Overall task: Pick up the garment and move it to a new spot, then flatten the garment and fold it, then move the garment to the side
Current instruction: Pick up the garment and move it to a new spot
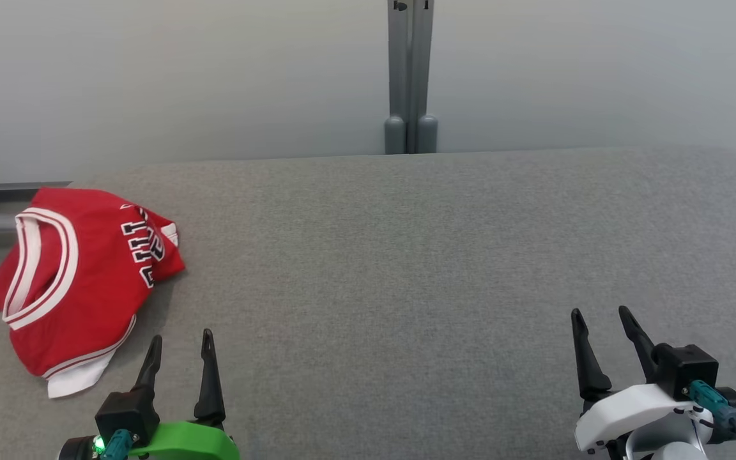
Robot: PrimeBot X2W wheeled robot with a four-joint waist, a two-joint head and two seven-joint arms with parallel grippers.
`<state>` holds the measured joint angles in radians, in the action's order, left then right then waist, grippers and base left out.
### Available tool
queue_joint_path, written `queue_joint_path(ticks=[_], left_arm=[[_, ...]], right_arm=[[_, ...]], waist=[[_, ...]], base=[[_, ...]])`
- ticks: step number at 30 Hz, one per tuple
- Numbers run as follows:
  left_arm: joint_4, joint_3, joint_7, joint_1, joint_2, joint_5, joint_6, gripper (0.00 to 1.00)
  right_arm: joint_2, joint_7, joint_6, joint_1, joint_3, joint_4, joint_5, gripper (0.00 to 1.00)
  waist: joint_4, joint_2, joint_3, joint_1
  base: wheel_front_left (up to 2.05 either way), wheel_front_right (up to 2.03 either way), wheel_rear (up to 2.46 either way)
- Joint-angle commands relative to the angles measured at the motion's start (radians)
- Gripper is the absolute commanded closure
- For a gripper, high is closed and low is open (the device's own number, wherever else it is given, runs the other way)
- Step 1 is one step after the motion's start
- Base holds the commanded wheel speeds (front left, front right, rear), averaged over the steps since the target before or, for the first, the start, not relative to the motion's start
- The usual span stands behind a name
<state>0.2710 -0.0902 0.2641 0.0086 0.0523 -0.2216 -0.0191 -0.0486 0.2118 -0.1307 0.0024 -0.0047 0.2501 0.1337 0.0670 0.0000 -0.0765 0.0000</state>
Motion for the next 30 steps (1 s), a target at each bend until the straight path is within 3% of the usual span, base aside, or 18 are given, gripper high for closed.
queue_joint_path(ticks=[1, 14, 20, 30], left_arm=[[-0.003, 0.004, 0.001, 0.000, 0.006, 0.013, -0.005, 0.00], [-0.027, 0.030, -0.004, 0.034, 0.045, -0.003, -0.016, 0.00], [-0.052, 0.033, -0.010, 0.054, 0.055, -0.003, -0.028, 0.00], [-0.095, 0.031, -0.026, 0.079, 0.056, -0.012, -0.051, 0.00]], right_arm=[[-0.003, 0.006, 0.000, 0.008, -0.001, -0.007, 0.002, 0.00], [-0.003, 0.024, 0.000, 0.010, 0.023, 0.009, 0.033, 0.00], [-0.003, 0.032, 0.000, 0.005, 0.030, 0.021, 0.037, 0.00], [-0.003, 0.037, 0.000, -0.005, 0.048, 0.030, 0.037, 0.00]], waist=[[0.057, 0.0000, 0.000, 0.0000], [0.279, 0.0000, -0.011, 0.0000], [0.330, 0.0000, -0.017, 0.0000], [0.348, 0.0000, -0.022, 0.0000]], base=[[0.00, 0.00, 0.00], [0.00, 0.00, 0.00], [0.00, 0.00, 0.00], [0.00, 0.00, 0.00]])
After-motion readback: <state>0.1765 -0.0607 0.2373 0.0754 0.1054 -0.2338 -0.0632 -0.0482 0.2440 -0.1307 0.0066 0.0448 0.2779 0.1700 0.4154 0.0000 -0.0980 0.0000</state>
